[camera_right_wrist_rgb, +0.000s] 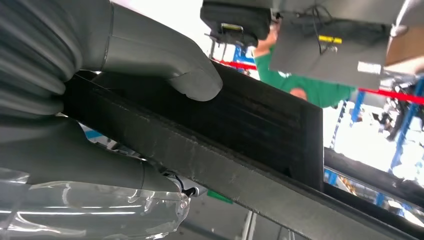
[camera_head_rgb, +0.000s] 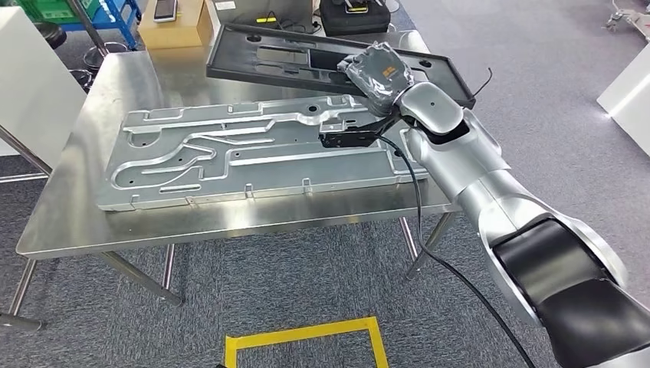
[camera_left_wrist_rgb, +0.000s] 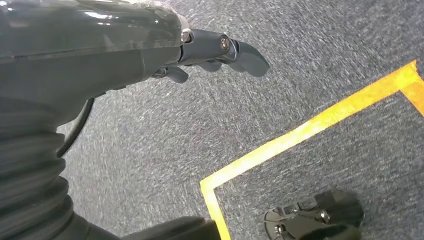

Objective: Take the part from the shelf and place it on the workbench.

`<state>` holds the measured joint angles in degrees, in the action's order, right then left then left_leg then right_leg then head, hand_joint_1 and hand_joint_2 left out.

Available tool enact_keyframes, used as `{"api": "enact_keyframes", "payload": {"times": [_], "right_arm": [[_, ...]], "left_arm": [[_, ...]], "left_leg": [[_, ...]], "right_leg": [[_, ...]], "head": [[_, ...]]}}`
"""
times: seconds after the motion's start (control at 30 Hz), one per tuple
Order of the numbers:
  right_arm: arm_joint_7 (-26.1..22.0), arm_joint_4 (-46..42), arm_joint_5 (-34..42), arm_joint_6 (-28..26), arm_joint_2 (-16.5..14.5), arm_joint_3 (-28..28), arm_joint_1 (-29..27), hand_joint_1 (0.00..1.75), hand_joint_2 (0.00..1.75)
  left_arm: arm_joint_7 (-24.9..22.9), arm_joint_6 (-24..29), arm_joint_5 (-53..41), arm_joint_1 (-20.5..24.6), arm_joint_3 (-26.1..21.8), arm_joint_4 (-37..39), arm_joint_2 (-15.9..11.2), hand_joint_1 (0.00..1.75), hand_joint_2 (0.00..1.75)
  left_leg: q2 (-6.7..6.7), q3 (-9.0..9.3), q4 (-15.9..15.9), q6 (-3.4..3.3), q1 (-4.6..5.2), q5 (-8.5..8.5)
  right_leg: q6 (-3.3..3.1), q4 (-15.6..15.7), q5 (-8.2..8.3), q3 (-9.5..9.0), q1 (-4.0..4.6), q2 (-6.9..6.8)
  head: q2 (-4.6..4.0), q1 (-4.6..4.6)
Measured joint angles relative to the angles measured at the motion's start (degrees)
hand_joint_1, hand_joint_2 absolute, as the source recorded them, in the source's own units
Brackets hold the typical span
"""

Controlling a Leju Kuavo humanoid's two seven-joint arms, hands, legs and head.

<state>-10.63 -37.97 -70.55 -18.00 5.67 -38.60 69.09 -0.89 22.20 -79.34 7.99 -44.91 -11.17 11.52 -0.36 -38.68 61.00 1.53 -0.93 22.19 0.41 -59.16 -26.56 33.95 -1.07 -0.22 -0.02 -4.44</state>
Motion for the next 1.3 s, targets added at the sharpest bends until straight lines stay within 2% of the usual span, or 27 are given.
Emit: {"api": "enact_keyframes", "payload": {"times": [0.03,0.1,0.17,0.2,0.23,0.3,0.33,0.37,0.4,0.47,0.5,0.53,0.6,0.63,0.7,0.73,0.8,0.83,0.87,0.9,0.97,1.03,1.13,1.17,1.2,1.23,1.3], "right_arm": [[0.1,1.5,-0.1,0.0,-0.3,-0.1,0.0,1.73,1.75],[0.6,4.7,-0.6,0.5,-0.9,-0.3,-0.4,1.73,1.75],[1.8,7.7,-1.5,0.8,-1.4,-0.4,-1.6,1.73,1.75],[2.4,9.0,-2.0,0.9,-1.5,-0.5,-2.3,1.73,1.75],[3.0,10.1,-2.3,1.0,-1.6,-0.6,-3.1,1.73,1.75],[3.6,12.3,-2.8,1.2,-1.7,-0.8,-4.7,1.73,1.75],[3.9,13.3,-3.0,1.5,-1.7,-0.9,-5.5,1.73,1.75],[4.1,14.2,-3.1,1.8,-1.7,-0.9,-6.2,1.30,1.31],[4.4,15.0,-3.2,2.1,-1.7,-1.0,-6.7,0.86,0.87],[4.7,16.2,-3.2,2.6,-1.6,-1.0,-7.2,0.00,0.00],[4.9,16.7,-3.1,2.7,-1.6,-0.9,-7.3,0.00,0.00],[5.0,17.1,-3.1,2.8,-1.5,-0.9,-7.4,0.00,0.00],[5.2,17.9,-3.1,2.9,-1.4,-0.6,-7.7,0.00,0.00],[5.2,18.2,-3.1,2.9,-1.3,-0.5,-7.8,0.00,0.00],[5.3,18.6,-3.1,2.9,-1.2,-0.1,-7.9,0.00,0.00],[5.3,18.8,-3.1,2.9,-1.2,0.0,-7.9,0.00,0.00],[5.3,19.1,-3.1,3.0,-1.2,0.2,-8.0,0.00,0.00],[5.3,19.2,-3.2,3.1,-1.2,0.2,-8.0,0.00,0.00],[5.3,19.3,-3.3,3.1,-1.2,0.3,-8.0,0.00,0.00],[5.3,19.5,-3.5,3.2,-1.2,0.3,-8.0,0.00,0.00],[5.6,19.6,-4.2,3.4,-1.2,0.4,-7.7,0.00,0.00],[6.0,19.7,-4.9,3.3,-0.9,0.4,-7.1,0.00,0.00],[6.3,19.6,-5.4,3.1,0.0,0.6,-5.7,0.00,0.00],[6.3,19.6,-5.6,3.2,0.5,0.8,-5.1,0.00,0.00],[6.3,19.6,-6.0,3.2,1.0,0.9,-4.2,0.00,0.00],[6.3,19.5,-6.3,3.3,1.6,1.1,-3.2,0.00,0.00],[6.3,19.1,-7.2,3.3,2.8,1.3,-0.8,0.00,0.00]], "left_arm": [[0.3,-0.9,0.4,-0.1,0.1,0.0,0.0,0.00,1.75],[1.4,-3.9,1.8,-0.1,0.2,0.0,0.0,0.00,1.75],[2.9,-6.4,2.7,0.0,0.2,0.0,0.0,0.00,1.75],[3.5,-7.0,2.9,0.0,0.2,0.0,0.1,0.00,1.75],[3.9,-7.4,2.9,0.1,0.2,0.0,0.1,0.00,1.75],[4.4,-7.8,2.9,0.3,0.2,0.0,0.1,0.00,1.75],[4.6,-7.9,2.8,0.3,0.2,0.0,0.1,0.00,1.75],[4.8,-8.0,2.7,0.3,0.2,0.0,0.1,0.00,1.75],[5.0,-8.1,2.4,0.3,0.2,0.0,0.1,0.00,1.75],[5.1,-7.9,1.7,0.3,0.3,0.0,0.1,0.00,1.75],[5.1,-7.5,1.4,0.3,0.4,0.0,0.2,0.00,1.75],[5.1,-7.0,1.2,0.3,0.5,0.0,0.2,0.00,1.31],[5.0,-6.0,1.3,0.3,0.7,0.0,0.2,0.00,0.44],[5.0,-5.8,1.5,0.3,0.7,0.0,0.2,0.00,0.00],[4.7,-6.0,2.0,0.3,0.7,0.0,0.2,0.00,0.00],[4.5,-6.2,2.2,0.3,0.7,0.0,0.2,0.00,0.00],[4.0,-6.6,3.0,0.3,0.6,0.0,0.2,0.00,0.00],[3.6,-6.8,3.4,0.3,0.5,0.0,0.2,0.00,0.00],[3.2,-7.0,3.8,0.3,0.3,0.0,0.2,0.00,0.00],[2.8,-7.2,4.2,0.3,0.1,0.0,0.1,0.00,0.00],[2.5,-7.4,4.8,0.4,-0.5,0.0,0.1,0.00,0.00],[2.4,-7.6,5.0,0.5,-0.8,0.0,0.1,0.00,0.00],[2.2,-8.0,5.1,0.3,-1.1,0.0,-0.1,0.00,0.00],[2.1,-8.0,5.1,0.3,-1.2,0.0,-0.1,0.00,0.00],[2.1,-8.1,5.2,0.1,-1.3,0.0,-0.2,0.00,0.00],[2.1,-8.2,5.3,0.0,-1.5,0.0,-0.2,0.00,0.00],[2.0,-8.3,5.4,-0.2,-1.8,0.0,-0.3,0.00,0.00]], "left_leg": [[-0.05,0.67,-1.4,-0.25,0.14,0.01],[-0.19,0.96,-1.9,-1.15,0.36,0.31],[-0.23,1.31,-2.4,-2.06,0.30,0.18],[-0.25,1.50,-2.7,-2.50,0.27,0.11],[-0.27,1.62,-2.8,-2.83,0.31,0.10],[-0.35,1.66,-2.8,-3.26,0.62,0.24],[-0.43,1.69,-2.8,-3.40,0.82,0.32],[-0.50,1.73,-2.7,-3.51,1.01,0.40],[-0.57,1.79,-2.6,-3.57,1.19,0.49],[-0.63,1.92,-2.4,-3.52,1.49,0.72],[-0.63,1.93,-2.3,-3.38,1.62,0.84],[-0.62,1.91,-2.2,-3.21,1.69,0.93],[-0.58,1.92,-2.2,-2.81,1.72,0.99],[-0.55,1.91,-2.2,-2.57,1.72,1.12],[-0.45,1.25,-0.2,-1.90,1.70,2.61],[-0.38,0.15,2.6,-1.53,1.58,4.20],[-0.28,-3.20,10.3,-0.88,1.08,7.79],[-0.23,-4.58,13.2,-0.62,0.80,8.76],[-0.17,-5.02,14.2,-0.40,0.53,8.70],[-0.10,-4.28,12.8,-0.21,0.28,7.61],[0.05,-0.37,5.3,0.03,-0.18,4.17],[0.01,2.48,-0.4,-0.29,-0.12,2.20],[-0.16,2.67,-1.6,-1.48,0.36,1.47],[-0.15,2.59,-1.9,-1.99,0.45,1.12],[-0.15,2.43,-2.1,-2.55,0.49,0.72],[-0.14,2.18,-2.4,-3.06,0.50,0.31],[-0.13,1.30,-2.4,-3.60,0.76,-0.42]], "right_leg": [[0.34,0.0,-0.04,0.06,0.05,0.05],[1.06,0.4,0.06,0.00,0.08,0.11],[1.64,-0.1,-0.64,0.12,-0.08,0.08],[1.78,-1.9,-1.68,0.94,-0.13,0.10],[1.78,-4.9,-3.16,2.50,-0.16,0.12],[1.70,-12.8,-6.03,6.92,-0.11,0.18],[1.62,-15.4,-6.39,8.61,-0.08,0.19],[1.48,-15.9,-5.68,9.32,-0.05,0.19],[1.24,-14.1,-3.95,8.84,0.03,0.19],[0.40,-6.3,0.26,5.56,0.48,0.20],[0.06,-3.0,1.61,4.10,0.75,0.16],[-0.20,-0.9,2.28,3.17,1.01,0.13],[-0.38,0.1,2.38,2.82,1.24,0.07],[-0.54,0.3,2.48,2.64,1.09,0.02],[-0.98,0.8,2.68,2.14,0.65,-0.12],[-1.15,1.0,2.73,1.90,0.45,-0.20],[-1.35,1.0,2.68,1.75,0.42,-0.23],[-1.32,0.9,2.70,1.72,0.40,-0.22],[-1.28,0.9,2.71,1.71,0.35,-0.22],[-1.19,0.7,2.71,1.70,0.28,-0.21],[-0.84,0.4,2.58,1.74,0.14,-0.17],[-0.17,0.0,2.53,2.04,0.20,-0.08],[1.00,-0.1,2.88,2.45,0.02,-0.05],[1.28,-0.4,2.42,2.61,-0.16,-0.04],[1.45,-1.4,1.21,3.05,-0.29,-0.02],[1.52,-3.7,-0.80,3.87,-0.32,0.02],[1.50,-11.0,-5.84,6.39,-0.21,0.11]], "head": [[0.00,0.01],[0.00,0.02],[0.00,0.03],[0.00,0.04],[0.00,0.05],[0.00,0.04],[0.00,0.04],[0.00,0.04],[0.00,0.04],[0.00,0.04],[0.00,0.04],[0.00,0.04],[0.00,0.04],[0.00,0.04],[0.00,0.03],[0.00,0.02],[0.00,0.02],[0.00,0.02],[0.00,0.02],[0.00,0.02],[0.00,0.02],[0.00,0.03],[0.00,0.03],[0.00,0.04],[0.00,0.04],[0.00,0.04],[0.00,0.04]]}}
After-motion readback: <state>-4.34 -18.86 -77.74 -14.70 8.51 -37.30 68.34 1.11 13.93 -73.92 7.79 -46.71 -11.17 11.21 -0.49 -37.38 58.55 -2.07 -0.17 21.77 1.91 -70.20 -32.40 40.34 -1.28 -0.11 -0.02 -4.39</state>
